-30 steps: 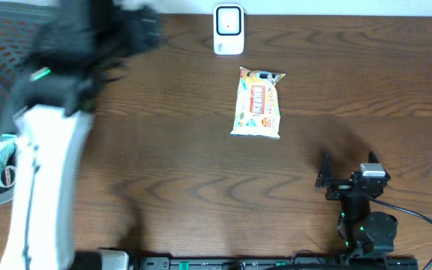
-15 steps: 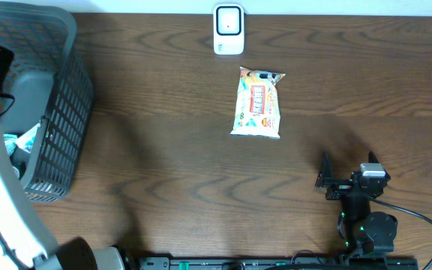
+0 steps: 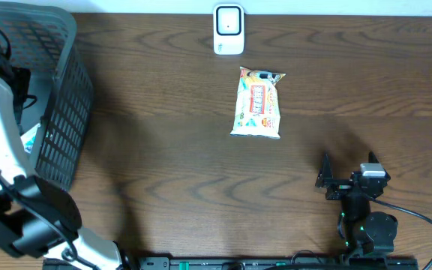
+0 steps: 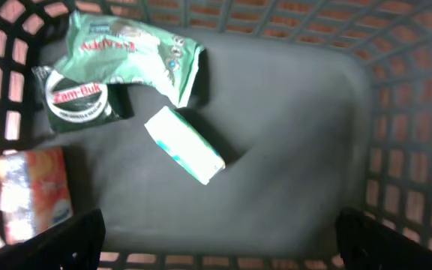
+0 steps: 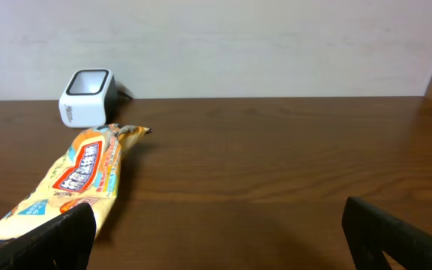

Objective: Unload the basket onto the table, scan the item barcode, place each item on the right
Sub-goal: 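Return the left gripper to the basket and grasp the tissue pack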

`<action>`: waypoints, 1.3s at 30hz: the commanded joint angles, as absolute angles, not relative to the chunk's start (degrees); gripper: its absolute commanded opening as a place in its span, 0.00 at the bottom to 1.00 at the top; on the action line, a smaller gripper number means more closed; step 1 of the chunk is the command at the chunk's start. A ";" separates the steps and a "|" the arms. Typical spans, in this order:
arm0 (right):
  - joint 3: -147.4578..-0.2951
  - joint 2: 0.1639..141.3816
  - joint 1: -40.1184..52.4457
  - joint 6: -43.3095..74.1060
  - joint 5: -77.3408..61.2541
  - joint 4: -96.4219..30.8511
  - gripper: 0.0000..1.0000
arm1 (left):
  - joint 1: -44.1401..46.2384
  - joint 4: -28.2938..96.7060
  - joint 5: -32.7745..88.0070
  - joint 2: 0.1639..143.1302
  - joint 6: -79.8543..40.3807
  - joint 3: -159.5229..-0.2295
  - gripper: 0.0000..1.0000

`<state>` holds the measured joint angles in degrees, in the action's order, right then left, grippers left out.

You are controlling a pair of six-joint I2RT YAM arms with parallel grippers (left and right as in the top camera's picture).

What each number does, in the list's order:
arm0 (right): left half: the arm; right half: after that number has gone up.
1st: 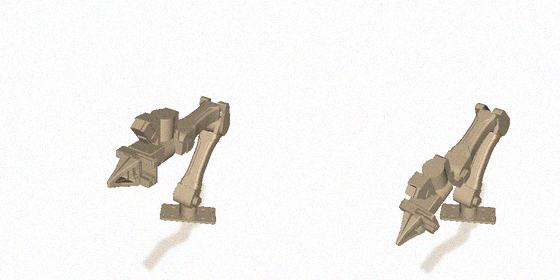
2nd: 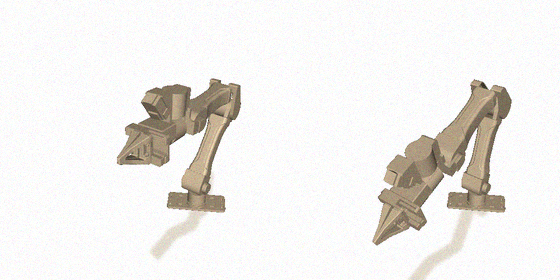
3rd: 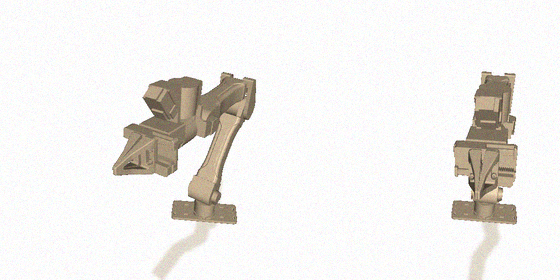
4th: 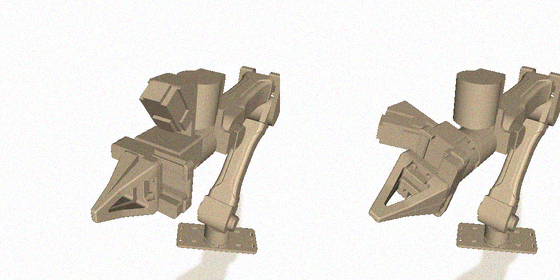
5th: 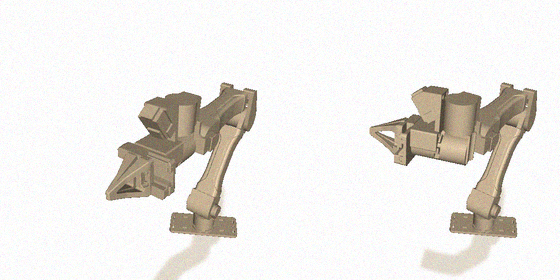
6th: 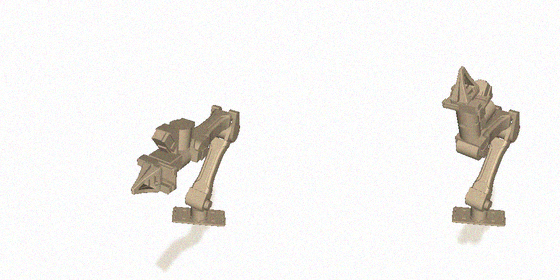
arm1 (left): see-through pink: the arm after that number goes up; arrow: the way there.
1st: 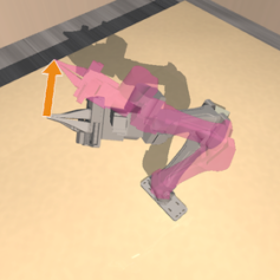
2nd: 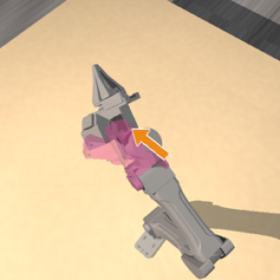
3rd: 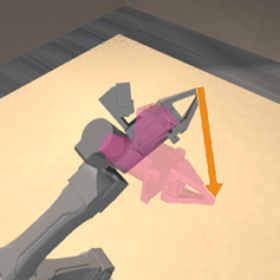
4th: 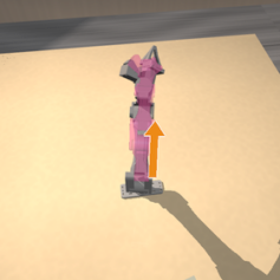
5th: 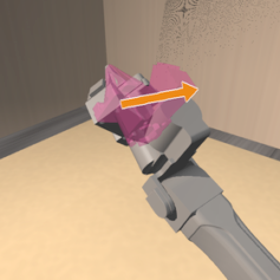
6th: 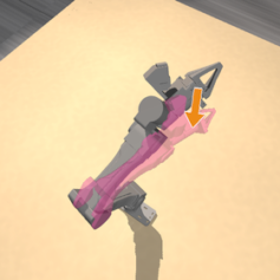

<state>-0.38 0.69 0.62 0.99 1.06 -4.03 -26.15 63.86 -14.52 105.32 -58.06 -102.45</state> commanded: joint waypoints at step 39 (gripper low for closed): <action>-0.32 0.45 0.08 0.58 0.95 -4.27 0.99 | -28.32 59.94 -16.16 120.20 -52.29 -100.01 0.26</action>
<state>-0.40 0.69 0.62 0.99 1.06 -4.03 -28.38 59.66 -15.29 124.18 -55.64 -99.15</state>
